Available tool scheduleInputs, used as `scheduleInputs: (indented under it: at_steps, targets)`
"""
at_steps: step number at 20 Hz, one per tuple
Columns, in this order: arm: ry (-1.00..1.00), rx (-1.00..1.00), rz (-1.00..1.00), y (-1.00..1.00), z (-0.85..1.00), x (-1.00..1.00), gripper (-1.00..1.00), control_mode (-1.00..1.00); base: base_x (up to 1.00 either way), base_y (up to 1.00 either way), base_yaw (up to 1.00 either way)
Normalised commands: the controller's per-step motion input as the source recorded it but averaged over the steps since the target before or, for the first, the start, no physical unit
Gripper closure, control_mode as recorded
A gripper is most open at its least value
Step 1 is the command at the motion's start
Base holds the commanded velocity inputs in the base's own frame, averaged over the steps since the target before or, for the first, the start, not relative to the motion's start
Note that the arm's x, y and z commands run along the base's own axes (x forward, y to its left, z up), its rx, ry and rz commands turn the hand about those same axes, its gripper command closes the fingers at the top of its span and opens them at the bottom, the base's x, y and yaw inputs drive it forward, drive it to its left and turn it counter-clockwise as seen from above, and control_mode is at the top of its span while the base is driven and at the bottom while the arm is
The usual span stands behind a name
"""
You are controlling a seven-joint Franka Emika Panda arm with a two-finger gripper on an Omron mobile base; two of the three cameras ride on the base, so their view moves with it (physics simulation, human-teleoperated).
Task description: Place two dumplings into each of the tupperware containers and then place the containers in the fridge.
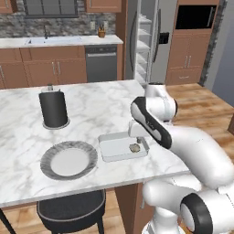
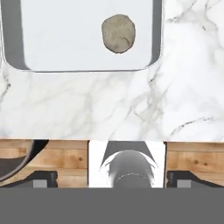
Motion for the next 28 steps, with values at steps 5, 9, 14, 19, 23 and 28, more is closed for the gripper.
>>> scheduleInputs:
  at_steps: [5, 9, 14, 19, 23, 28]
  targets:
    - [-0.22, 0.0, -0.01, -0.1, 0.33, -1.0, -1.0, -1.0, 0.0, 0.0, 0.0]
    - [-0.03, 0.0, -0.08, -0.05, 0.1, -0.78, -1.0, -1.0, 0.0, 0.0, 0.0]
    - [0.01, -0.02, -0.1, 0.0, 0.07, -0.22, -1.0, -1.0, 0.0, 0.0, 0.0]
    - [0.02, -0.01, -0.01, 0.0, 0.09, -0.09, -1.0, -1.0, 0.0, 0.0, 0.0]
    - [0.06, 0.0, 0.0, 0.0, 0.36, -0.09, -1.0, -1.0, 0.0, 0.0, 0.0]
    - [0.0, -0.02, 0.09, 0.0, 0.59, -0.4, -1.0, -1.0, 0.0, 0.0, 0.0]
